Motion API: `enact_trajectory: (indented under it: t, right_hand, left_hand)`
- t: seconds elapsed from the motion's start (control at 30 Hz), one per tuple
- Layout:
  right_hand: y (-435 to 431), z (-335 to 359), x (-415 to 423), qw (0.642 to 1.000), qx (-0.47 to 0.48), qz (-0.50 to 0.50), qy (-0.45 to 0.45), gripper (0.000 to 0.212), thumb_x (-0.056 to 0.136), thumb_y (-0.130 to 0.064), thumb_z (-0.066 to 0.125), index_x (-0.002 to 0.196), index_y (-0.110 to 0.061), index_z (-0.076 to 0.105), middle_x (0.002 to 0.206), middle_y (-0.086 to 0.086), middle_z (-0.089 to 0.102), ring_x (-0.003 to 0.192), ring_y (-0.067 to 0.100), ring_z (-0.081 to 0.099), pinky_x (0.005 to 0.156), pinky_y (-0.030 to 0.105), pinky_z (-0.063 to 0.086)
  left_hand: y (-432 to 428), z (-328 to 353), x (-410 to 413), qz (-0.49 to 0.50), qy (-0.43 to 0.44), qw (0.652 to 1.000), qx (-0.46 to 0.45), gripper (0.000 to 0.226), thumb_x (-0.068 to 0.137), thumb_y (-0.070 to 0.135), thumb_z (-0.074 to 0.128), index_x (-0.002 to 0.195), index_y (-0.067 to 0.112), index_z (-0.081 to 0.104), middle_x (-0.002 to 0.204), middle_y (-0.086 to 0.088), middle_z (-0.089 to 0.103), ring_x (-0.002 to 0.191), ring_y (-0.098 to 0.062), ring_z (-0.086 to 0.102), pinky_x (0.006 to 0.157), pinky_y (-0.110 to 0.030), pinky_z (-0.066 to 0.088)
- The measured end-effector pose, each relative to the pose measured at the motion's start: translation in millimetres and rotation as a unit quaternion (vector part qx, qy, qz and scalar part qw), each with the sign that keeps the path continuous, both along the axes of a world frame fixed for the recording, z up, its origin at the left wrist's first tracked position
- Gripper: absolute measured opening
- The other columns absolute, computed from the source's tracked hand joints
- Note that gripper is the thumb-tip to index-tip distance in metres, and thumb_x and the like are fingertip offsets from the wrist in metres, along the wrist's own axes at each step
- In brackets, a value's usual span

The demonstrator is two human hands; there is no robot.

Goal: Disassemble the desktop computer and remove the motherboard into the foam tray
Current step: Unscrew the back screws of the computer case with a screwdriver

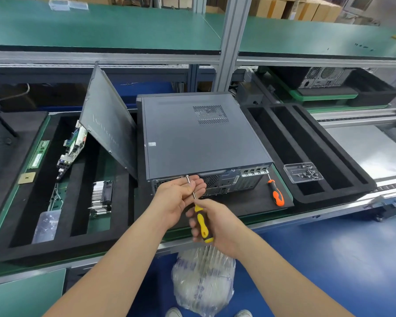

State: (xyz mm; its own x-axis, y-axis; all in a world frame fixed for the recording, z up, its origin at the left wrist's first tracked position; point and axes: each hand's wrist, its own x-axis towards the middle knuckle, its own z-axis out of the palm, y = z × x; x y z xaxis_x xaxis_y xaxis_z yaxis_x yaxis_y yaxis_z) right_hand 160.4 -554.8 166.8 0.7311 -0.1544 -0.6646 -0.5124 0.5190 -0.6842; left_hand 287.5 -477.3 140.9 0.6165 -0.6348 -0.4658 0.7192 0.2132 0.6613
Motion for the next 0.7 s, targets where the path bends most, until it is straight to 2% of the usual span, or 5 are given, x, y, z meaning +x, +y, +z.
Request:
enact_trajectory:
  t: [0.07,0.13,0.33,0.5,0.7]
  right_hand:
    - [-8.4,0.9,-12.0,0.984,0.170,0.012,-0.047,0.040,0.102,-0.036,0.051,0.113,-0.004,0.073,0.091,0.013,0.067,0.073,0.022,0.065,0.068,0.035,0.058]
    - [-13.2,-1.2,-17.3,0.979,0.183,0.024,-0.090,0.038,0.105,-0.027,0.052,0.124,-0.001,0.071,0.106,0.018,0.071,0.085,0.023,0.071,0.076,0.036,0.061]
    - [-4.4,-0.9,-6.1,0.997,-0.030,0.014,-0.075,0.024,0.093,-0.011,0.076,0.109,0.002,0.064,0.097,0.024,0.074,0.084,0.030,0.076,0.069,0.038,0.063]
    - [5.0,1.0,7.5,0.982,-0.191,0.002,-0.004,0.045,0.068,-0.010,0.095,0.094,-0.005,0.058,0.076,0.011,0.066,0.063,0.024,0.068,0.059,0.036,0.061]
    - [6.8,3.2,26.2,0.857,-0.491,0.119,0.101,0.041,0.064,-0.037,0.091,0.088,-0.016,0.064,0.089,0.000,0.070,0.080,0.019,0.066,0.071,0.037,0.058]
  left_hand:
    - [2.0,1.8,0.5,-0.011,0.014,1.000,-0.016,0.023,0.101,-0.010,0.051,0.116,-0.009,0.067,0.111,-0.022,0.076,0.102,-0.031,0.076,0.075,-0.027,0.062]
    - [3.7,2.9,1.4,-0.018,0.031,0.999,-0.028,0.024,0.102,-0.007,0.050,0.119,-0.009,0.066,0.114,-0.021,0.075,0.104,-0.030,0.075,0.075,-0.027,0.062]
    - [6.6,1.3,2.9,-0.023,0.057,0.996,-0.060,0.029,0.105,-0.008,0.040,0.124,-0.011,0.061,0.119,-0.025,0.072,0.109,-0.034,0.073,0.078,-0.031,0.062]
    - [9.8,1.0,1.9,-0.017,0.050,0.998,-0.040,0.028,0.104,-0.005,0.044,0.124,-0.008,0.063,0.117,-0.023,0.073,0.108,-0.033,0.074,0.077,-0.031,0.063]
    - [9.8,3.9,0.4,-0.014,0.011,1.000,-0.009,0.022,0.098,-0.003,0.059,0.118,-0.007,0.068,0.114,-0.022,0.075,0.106,-0.031,0.075,0.079,-0.030,0.063]
